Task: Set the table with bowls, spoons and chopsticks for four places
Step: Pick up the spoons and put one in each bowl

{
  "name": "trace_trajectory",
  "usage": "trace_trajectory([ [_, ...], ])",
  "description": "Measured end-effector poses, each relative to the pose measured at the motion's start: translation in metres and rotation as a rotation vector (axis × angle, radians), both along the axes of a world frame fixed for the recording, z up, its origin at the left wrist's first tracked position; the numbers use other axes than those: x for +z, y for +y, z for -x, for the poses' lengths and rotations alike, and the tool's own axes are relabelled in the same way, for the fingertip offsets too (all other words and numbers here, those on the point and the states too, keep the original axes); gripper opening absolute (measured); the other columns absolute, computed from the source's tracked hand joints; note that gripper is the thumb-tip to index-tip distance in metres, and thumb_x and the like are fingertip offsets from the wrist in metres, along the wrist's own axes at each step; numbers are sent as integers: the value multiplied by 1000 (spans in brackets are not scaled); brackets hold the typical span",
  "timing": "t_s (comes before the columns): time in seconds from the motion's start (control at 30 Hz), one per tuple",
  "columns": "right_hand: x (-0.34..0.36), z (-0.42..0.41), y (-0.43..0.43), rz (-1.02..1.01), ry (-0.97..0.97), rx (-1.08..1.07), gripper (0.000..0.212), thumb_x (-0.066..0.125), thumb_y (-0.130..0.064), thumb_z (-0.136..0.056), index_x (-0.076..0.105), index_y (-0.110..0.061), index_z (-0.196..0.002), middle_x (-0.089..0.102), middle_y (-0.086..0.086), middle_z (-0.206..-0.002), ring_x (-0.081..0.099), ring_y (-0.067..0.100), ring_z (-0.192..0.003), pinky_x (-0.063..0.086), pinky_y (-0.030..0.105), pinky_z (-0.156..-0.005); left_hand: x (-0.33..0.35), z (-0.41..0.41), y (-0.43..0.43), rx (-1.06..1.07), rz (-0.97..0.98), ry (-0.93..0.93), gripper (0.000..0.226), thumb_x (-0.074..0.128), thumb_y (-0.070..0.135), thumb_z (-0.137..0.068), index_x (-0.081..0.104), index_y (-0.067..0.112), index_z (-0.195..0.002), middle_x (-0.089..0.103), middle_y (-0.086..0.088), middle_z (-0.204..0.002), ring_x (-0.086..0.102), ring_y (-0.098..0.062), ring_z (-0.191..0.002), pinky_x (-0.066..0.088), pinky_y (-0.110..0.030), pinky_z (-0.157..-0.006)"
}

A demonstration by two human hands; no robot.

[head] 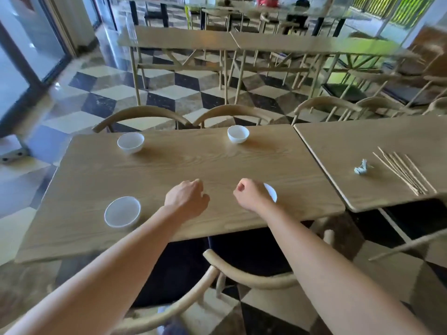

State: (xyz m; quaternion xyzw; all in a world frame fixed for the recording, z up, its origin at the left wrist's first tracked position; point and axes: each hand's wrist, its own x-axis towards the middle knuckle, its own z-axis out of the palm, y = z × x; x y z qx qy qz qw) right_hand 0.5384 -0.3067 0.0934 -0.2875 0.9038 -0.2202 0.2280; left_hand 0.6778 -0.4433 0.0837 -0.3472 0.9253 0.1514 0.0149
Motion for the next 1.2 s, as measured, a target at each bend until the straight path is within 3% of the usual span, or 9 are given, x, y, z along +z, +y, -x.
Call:
trace_trajectory([
  [0.13,4,6,100,-72,92,3,25,55,-22,-88,44,-22,-66,56,4,-85,52,26,-76,40,28,-64,24,27,94,-114,21,-41,26,51,38,-93,59,18,-107,66,-4,-108,64,-29,-96,45,-32,-68],
  [0.33,12,19,245,-186,158,-51,16,51,-33,-92,58,-19,-88,63,2,-89,62,26,-85,52,35,-71,40,76,215,-312,19,-120,18,48,25,-93,58,13,-102,63,-9,-103,56,-26,-78,43,-33,-61],
  [0.43,12,29,304,-182,137,-99,18,51,-33,-95,57,-18,-89,60,-1,-85,62,23,-84,51,35,-70,43,103,267,-432,21,-101,16,48,23,-93,57,15,-83,66,-7,-96,60,-24,-73,44,-30,-53],
  [0.5,10,35,339,-132,145,-158,17,53,-32,-94,53,-23,-81,59,-3,-83,65,25,-89,48,33,-70,41,121,297,-499,28,-95,16,48,27,-92,60,17,-88,65,-5,-94,63,-27,-79,46,-30,-59],
  [0.6,1,44,382,-110,174,-259,15,54,-31,-94,51,-22,-83,64,2,-88,65,26,-96,40,28,-69,31,151,338,-577,27,-111,18,47,30,-89,61,18,-88,58,-1,-83,55,-23,-69,37,-27,-52],
  [0.7,-9,57,418,-96,173,-351,17,51,-32,-94,56,-17,-87,61,3,-83,65,26,-92,37,25,-61,17,186,377,-648,-15,-114,18,47,31,-89,59,20,-82,58,1,-82,55,-19,-67,40,-27,-53],
  [0.83,-22,95,457,-136,129,-468,20,49,-29,-95,59,-13,-91,62,8,-86,64,28,-93,40,29,-69,-2,245,417,-741,-29,-133,17,46,36,-90,56,23,-89,63,-3,-97,58,-21,-79,42,-30,-59],
  [1.03,-47,201,487,-213,53,-543,26,45,-33,-98,59,-13,-105,65,6,-101,62,24,-97,50,35,-80,-31,358,439,-788,-68,-176,20,46,40,-92,50,22,-85,55,-3,-89,57,-25,-79,43,-33,-62],
  [1.2,-56,321,476,-259,-27,-488,24,43,-33,-95,47,-16,-79,56,3,-79,59,26,-81,50,36,-73,-42,475,414,-731,-128,-162,31,46,41,-93,61,21,-109,64,-3,-106,61,-22,-88,48,-32,-68],
])
